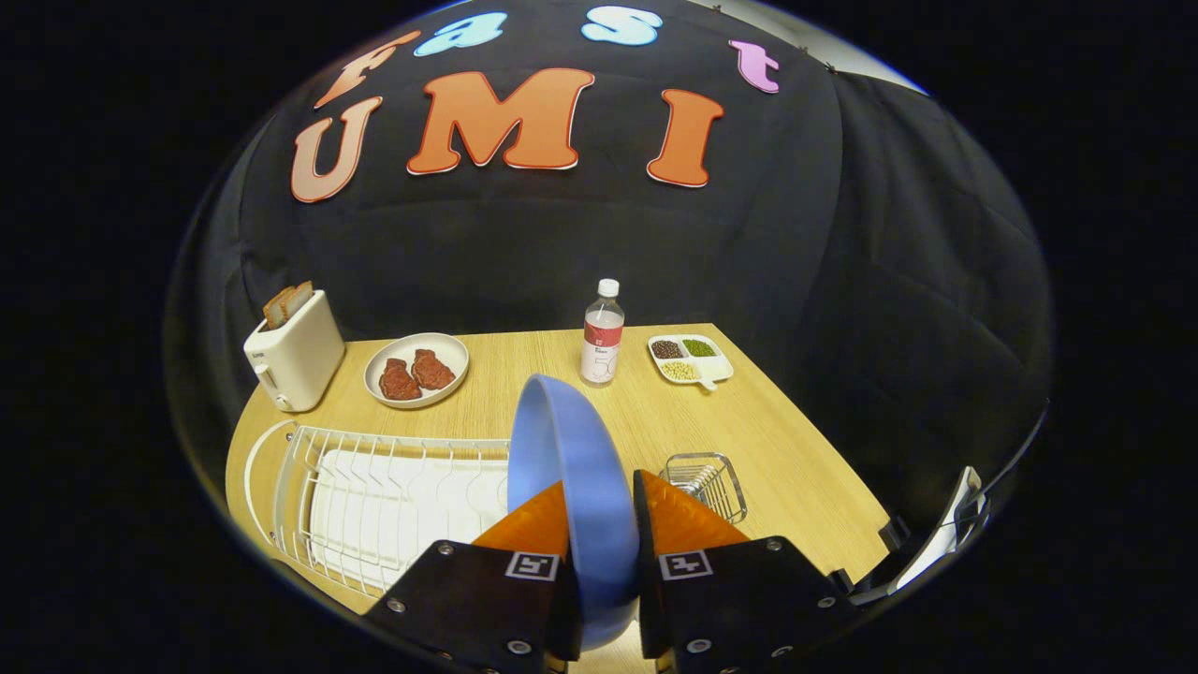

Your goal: Take the plate from the dish rack, then take the spoon from the basket and place it into the plate.

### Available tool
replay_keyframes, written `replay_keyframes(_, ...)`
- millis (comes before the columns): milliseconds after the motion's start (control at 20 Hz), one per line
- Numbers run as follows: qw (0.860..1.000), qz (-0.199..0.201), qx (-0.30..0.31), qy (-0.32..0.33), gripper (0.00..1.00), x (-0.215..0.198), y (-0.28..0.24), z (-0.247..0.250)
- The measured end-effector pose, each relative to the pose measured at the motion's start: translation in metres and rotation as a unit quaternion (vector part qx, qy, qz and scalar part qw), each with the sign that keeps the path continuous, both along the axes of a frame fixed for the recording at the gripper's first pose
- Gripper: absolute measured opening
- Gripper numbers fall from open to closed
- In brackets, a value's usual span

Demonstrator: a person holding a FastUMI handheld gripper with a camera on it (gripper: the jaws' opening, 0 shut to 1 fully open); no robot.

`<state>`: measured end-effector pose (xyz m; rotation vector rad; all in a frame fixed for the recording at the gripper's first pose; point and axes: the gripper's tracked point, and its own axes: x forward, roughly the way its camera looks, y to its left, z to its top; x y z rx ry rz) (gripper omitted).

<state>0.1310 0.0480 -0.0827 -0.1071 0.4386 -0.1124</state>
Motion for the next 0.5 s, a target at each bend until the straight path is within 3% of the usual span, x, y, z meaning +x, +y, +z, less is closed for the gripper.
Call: replay_keyframes(500,0.996,0.043,0.072,-0.005,0.24,-0.097,0.009,0.007)
